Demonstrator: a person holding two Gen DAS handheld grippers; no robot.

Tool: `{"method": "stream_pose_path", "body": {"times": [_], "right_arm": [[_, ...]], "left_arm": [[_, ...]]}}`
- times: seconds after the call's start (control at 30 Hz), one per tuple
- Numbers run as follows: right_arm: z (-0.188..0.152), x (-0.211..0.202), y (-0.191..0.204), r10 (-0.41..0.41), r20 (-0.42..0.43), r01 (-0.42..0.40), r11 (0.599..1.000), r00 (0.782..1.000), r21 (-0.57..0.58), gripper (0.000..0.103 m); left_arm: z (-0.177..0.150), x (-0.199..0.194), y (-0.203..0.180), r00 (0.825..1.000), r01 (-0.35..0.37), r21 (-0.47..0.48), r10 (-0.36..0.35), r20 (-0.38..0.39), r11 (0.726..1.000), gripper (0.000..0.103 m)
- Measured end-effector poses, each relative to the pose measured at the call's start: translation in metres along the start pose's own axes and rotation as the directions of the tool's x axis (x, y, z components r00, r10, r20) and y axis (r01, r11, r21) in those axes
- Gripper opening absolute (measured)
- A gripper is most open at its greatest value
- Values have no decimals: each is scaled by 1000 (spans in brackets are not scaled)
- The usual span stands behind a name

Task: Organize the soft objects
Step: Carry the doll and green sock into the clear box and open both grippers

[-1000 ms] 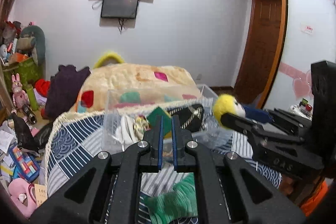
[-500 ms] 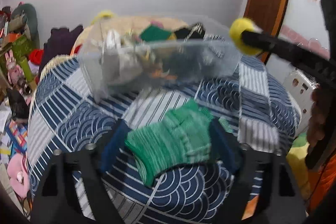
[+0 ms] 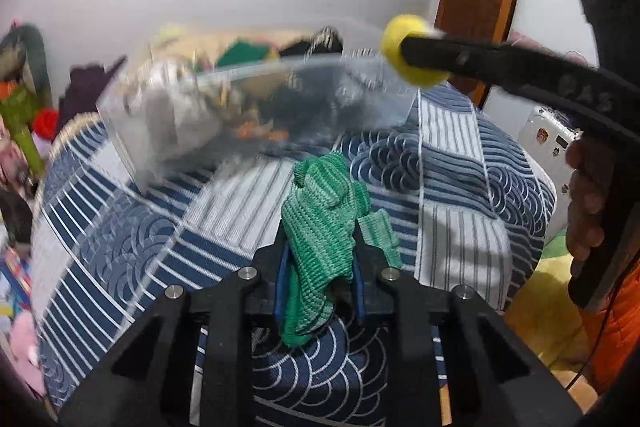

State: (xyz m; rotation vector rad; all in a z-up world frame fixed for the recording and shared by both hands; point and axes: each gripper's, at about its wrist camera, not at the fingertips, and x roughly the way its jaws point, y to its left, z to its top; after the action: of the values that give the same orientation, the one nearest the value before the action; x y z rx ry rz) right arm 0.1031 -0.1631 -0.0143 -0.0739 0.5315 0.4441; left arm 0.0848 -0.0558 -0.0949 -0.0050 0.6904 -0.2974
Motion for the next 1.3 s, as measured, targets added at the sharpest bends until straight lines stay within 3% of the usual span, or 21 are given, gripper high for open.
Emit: {"method": "stream_pose_path", "body": {"times": [0.23, 0.47, 0.57, 0.83, 1.03, 1.13, 1.17, 1.2, 1.3], "right_arm": [[6, 4, -1, -5, 16, 4, 1000, 1000, 6, 40], [21, 11, 5, -13, 47, 13, 1000, 999, -7, 40], [28, 18, 5, -11, 53, 11, 1000, 999, -1, 40], [33, 52, 15, -10, 0, 10, 1000, 1000, -29, 40], [25, 66, 21, -42, -29, 39, 997, 999, -72, 41], [21, 66, 19, -46, -35, 44, 996, 998, -73, 46], [21, 66, 17, -47, -33, 45, 997, 998, -67, 53], [20, 64, 15, -49, -34, 47, 997, 998, -55, 62], [21, 60, 7, -32, -36, 31, 999, 999, -23, 67]], "left_arm": [[37, -36, 8, 988, -35, -4, 35, 153, 999, 24], [73, -52, 33, 955, -101, -72, 117, 274, 992, 25], [81, -41, 46, 957, -95, -105, 120, 265, 990, 25], [87, 9, 63, 970, -162, -129, 182, 161, 978, 26], [83, 25, 75, 974, -176, -141, 193, 117, 974, 37], [82, 23, 81, 976, -171, -157, 189, 106, 973, 49], [80, 22, 84, 976, -171, -174, 191, 104, 970, 54], [79, 21, 86, 977, -160, -182, 181, 109, 970, 54], [76, 14, 83, 977, -161, -173, 182, 115, 972, 60]]}}
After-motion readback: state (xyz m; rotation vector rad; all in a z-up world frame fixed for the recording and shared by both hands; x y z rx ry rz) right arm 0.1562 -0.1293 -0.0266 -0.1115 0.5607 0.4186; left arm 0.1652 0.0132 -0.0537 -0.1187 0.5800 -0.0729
